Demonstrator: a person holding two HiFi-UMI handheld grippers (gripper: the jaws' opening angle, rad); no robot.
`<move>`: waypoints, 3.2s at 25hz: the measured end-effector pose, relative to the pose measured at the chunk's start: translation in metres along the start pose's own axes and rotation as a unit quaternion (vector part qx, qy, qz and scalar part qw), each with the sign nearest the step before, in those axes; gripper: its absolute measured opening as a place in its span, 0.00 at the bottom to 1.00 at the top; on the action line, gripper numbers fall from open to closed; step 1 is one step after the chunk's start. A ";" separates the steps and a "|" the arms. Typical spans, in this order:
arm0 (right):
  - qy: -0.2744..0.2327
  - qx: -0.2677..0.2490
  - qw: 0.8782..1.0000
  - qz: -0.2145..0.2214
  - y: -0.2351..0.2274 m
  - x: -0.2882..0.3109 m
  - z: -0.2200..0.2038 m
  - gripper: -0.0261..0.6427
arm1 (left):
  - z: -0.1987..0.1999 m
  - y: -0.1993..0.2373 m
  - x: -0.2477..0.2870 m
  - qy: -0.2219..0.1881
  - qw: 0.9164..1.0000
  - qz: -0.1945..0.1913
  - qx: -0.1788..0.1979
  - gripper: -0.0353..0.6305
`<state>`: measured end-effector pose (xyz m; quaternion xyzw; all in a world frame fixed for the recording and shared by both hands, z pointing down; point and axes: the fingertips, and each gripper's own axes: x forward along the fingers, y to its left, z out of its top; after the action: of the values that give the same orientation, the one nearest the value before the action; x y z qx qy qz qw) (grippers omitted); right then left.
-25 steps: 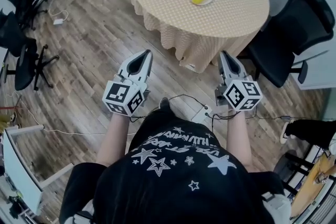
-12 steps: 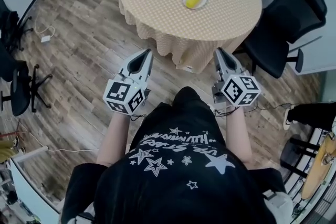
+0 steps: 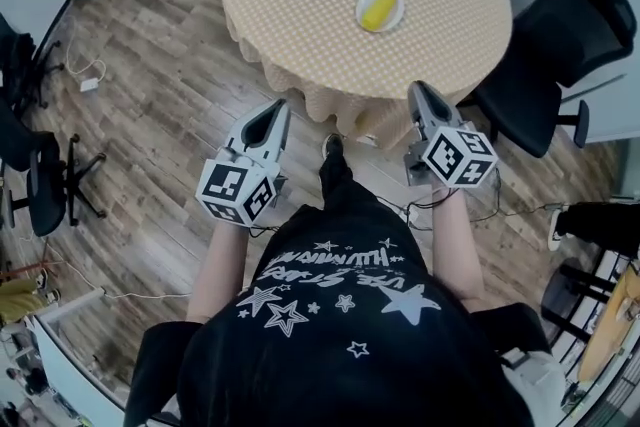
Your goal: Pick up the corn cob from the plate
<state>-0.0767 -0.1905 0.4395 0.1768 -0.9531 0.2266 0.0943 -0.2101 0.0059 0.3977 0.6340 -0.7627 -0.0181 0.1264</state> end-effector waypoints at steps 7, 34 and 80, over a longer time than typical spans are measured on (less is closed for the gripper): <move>0.011 0.023 0.999 -0.022 -0.030 0.071 0.021 0.11 | 0.017 0.038 0.055 0.018 1.000 -0.010 0.009 0.06; 0.149 0.186 0.965 -0.108 -0.121 0.254 -0.001 0.42 | 0.030 0.137 0.251 0.084 0.993 -0.080 0.023 0.06; 0.248 0.071 0.894 -0.367 -0.137 0.271 -0.032 0.44 | -0.014 0.182 0.340 0.218 0.881 -0.414 0.064 0.06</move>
<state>-0.2709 -0.3696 0.5930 0.4578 -0.7478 0.2792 0.3916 -0.4378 -0.2872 0.5035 0.8865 -0.3836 0.1188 0.2301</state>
